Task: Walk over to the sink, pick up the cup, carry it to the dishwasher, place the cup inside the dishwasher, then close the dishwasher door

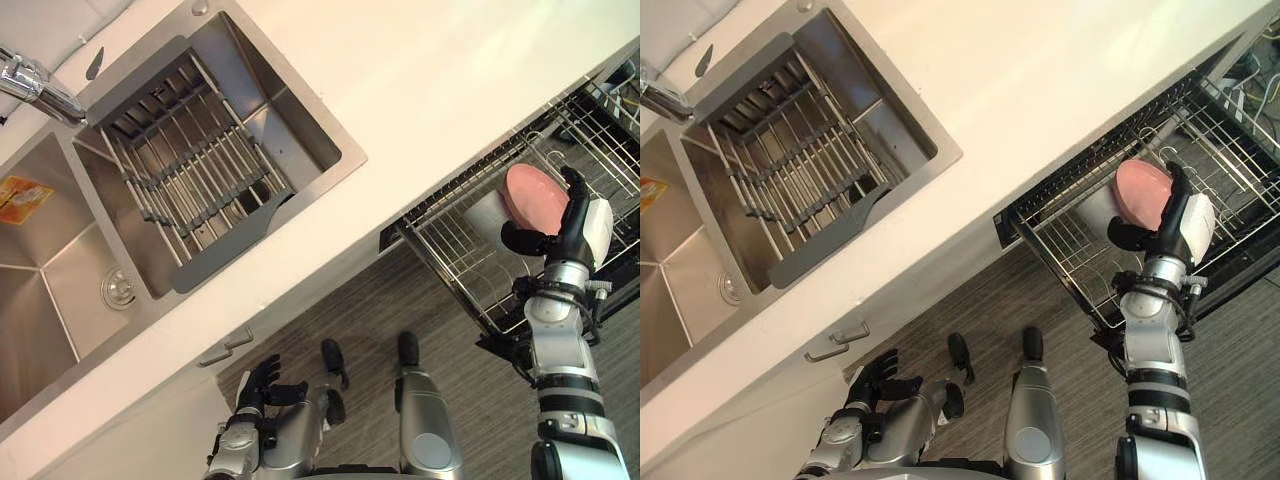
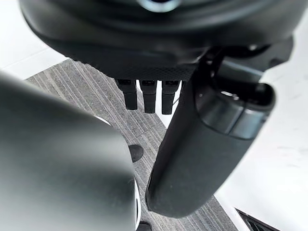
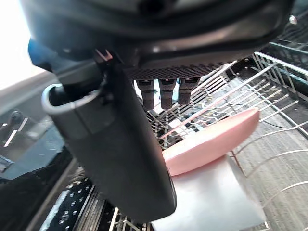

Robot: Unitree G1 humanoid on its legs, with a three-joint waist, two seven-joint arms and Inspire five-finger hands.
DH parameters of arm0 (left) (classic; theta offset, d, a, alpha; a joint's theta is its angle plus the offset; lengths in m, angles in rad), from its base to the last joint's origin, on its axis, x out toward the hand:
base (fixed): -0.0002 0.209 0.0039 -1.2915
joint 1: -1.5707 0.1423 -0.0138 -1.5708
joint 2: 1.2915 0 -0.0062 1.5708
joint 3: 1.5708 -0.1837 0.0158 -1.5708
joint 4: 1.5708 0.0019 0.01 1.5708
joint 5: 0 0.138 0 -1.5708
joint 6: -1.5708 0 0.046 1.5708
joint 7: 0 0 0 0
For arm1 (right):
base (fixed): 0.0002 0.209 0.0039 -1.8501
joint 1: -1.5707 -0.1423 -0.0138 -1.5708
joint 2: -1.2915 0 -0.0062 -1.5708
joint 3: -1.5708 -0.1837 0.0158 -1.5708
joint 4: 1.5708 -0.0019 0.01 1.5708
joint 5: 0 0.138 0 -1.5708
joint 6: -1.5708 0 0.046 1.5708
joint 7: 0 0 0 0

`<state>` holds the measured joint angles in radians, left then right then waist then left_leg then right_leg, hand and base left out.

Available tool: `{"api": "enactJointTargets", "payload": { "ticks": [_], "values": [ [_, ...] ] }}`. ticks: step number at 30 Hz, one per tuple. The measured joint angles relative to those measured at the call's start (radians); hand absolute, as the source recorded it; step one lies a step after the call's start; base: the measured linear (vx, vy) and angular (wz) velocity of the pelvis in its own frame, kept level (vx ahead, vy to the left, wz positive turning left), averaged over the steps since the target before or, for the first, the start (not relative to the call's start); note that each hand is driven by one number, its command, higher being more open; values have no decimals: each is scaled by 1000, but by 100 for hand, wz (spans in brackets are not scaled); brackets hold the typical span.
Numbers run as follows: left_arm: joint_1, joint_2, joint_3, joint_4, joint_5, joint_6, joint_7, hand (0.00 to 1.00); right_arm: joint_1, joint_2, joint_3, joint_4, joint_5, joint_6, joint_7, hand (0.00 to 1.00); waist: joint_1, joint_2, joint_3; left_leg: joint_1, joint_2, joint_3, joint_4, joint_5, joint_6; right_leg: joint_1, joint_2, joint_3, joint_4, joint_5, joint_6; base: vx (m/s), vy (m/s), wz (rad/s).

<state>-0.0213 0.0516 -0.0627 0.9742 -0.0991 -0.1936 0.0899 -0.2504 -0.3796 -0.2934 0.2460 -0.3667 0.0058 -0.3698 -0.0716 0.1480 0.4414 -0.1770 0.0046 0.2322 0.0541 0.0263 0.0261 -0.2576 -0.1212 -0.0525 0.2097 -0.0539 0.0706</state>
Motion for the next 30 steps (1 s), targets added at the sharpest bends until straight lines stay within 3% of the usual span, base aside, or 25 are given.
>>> {"api": "enactJointTargets", "payload": {
  "ticks": [9,14,17,24,30],
  "values": [
    [0,8,36,4,3,19,0,90,158,90,-18,-191,-29,-12,1,90,-4,-34,-6,38,2,6,-10,-1,0,52,7,6,-49,20,2,5,4,-3],
    [3,22,41,14,22,30,-1,90,254,153,-24,-279,-25,-44,15,90,-11,-69,-27,77,10,15,-15,-13,-6,103,16,11,-94,32,1,19,4,-8],
    [13,25,45,34,35,39,-3,90,331,184,-26,-322,-8,-58,22,90,-22,-83,-78,93,10,15,-16,-18,-11,129,18,7,-115,35,2,59,3,-1],
    [61,15,64,55,62,46,-4,90,486,271,-123,-352,148,-97,52,90,-24,-85,-184,153,10,9,-21,-38,-19,210,22,0,-162,36,5,24,0,0],
    [107,1,106,58,63,57,-4,90,538,333,-232,-243,301,-98,58,90,-24,-84,-264,187,11,19,-51,-38,-20,229,25,9,-179,36,4,3,7,-6]
  ]
}}
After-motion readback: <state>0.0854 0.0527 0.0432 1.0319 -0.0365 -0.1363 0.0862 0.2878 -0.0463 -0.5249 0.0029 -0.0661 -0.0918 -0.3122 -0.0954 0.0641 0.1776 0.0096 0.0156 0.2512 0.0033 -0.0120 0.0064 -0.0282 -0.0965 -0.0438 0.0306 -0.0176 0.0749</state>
